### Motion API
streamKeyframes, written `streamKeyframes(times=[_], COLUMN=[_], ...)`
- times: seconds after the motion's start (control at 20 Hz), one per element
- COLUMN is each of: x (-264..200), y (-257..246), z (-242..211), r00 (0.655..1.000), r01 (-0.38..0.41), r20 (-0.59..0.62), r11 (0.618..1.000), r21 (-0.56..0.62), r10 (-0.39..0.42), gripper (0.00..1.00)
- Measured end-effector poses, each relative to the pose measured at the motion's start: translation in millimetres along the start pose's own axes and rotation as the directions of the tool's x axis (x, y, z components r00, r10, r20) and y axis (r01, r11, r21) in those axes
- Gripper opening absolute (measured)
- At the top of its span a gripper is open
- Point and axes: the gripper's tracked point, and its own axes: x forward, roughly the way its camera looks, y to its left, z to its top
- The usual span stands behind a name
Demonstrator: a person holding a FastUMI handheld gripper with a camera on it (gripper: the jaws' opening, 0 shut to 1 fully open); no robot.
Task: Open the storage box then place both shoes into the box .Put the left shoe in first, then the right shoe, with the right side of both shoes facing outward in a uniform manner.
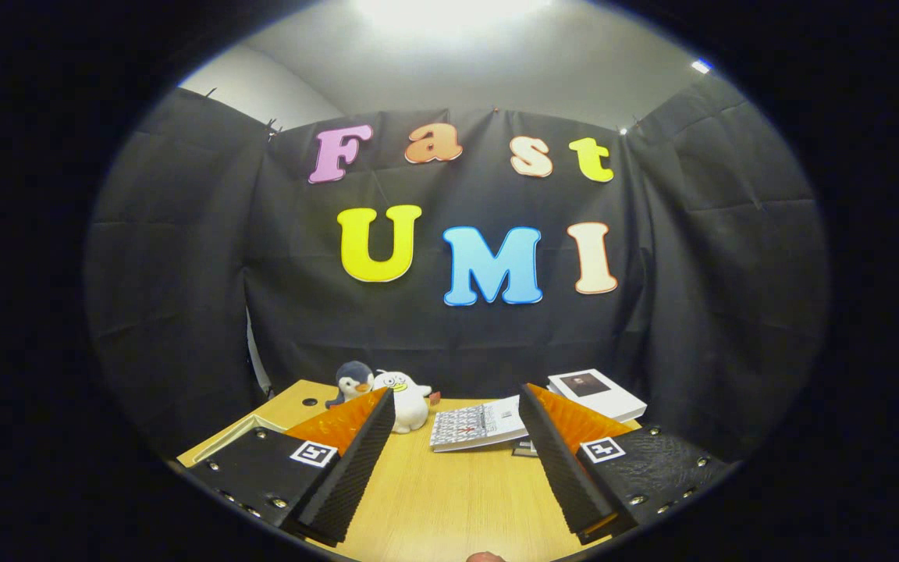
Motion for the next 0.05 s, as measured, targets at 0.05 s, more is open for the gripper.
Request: streamKeyframes(times=[0.05], x=[-3.1], y=[-8.2], z=[3.9], r00=[1.0], r01=[0.013], r20=[0.017], r11=[1.0], r21=[0.002], r10=[-0.013], gripper=[0.98])
